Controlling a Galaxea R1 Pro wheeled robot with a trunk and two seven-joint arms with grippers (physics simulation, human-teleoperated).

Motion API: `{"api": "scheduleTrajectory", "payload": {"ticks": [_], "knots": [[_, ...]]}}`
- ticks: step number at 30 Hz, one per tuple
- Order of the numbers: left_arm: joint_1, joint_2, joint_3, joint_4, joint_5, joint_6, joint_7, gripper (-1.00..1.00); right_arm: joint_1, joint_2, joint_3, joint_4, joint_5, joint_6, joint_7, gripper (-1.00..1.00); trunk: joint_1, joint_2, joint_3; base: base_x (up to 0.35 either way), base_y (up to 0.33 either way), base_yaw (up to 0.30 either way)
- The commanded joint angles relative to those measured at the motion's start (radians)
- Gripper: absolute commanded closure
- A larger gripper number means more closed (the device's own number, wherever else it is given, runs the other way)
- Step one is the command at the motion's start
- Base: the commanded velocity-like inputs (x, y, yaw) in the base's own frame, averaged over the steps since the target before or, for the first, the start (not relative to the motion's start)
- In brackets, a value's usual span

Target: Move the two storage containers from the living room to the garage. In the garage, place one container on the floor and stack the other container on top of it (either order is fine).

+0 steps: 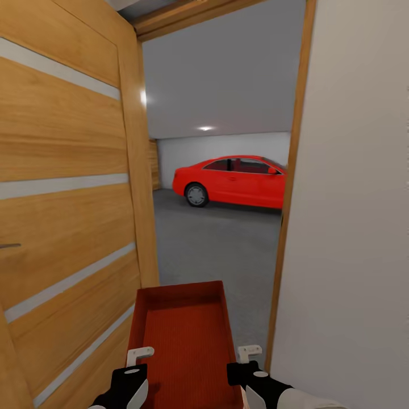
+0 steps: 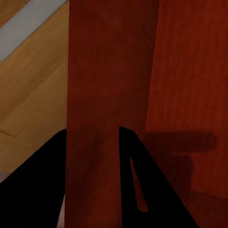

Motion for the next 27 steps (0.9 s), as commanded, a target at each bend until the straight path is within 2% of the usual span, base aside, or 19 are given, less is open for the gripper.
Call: {"api": "scheduleTrajectory", "payload": {"ticks": [1, 6, 18, 27], "knots": [[0.001, 0.003, -0.005, 0.0, 0.041, 0.004, -0.012, 1.0, -0.003, 0.0, -0.042, -0.058, 0.021, -0.01, 0.026, 1.0, 0.0, -0.001, 0.0, 0.0, 0.296, -0.25], [0.001, 0.002, -0.006, 0.0, 0.041, 0.004, -0.012, 1.0, -0.003, 0.0, -0.042, -0.058, 0.021, -0.01, 0.026, 1.0, 0.0, -0.001, 0.001, 0.037, 0.236, -0.098], [0.001, 0.001, -0.006, 0.0, 0.04, 0.004, -0.012, 1.0, -0.003, 0.0, -0.042, -0.058, 0.021, -0.01, 0.026, 1.0, 0.0, -0.001, 0.002, 0.003, 0.024, -0.006], [0.001, 0.001, -0.007, 0.0, 0.04, 0.004, -0.012, 1.0, -0.002, 0.0, -0.042, -0.058, 0.021, -0.01, 0.026, 1.0, 0.0, -0.001, 0.009, 0.107, 0.256, -0.198]]}}
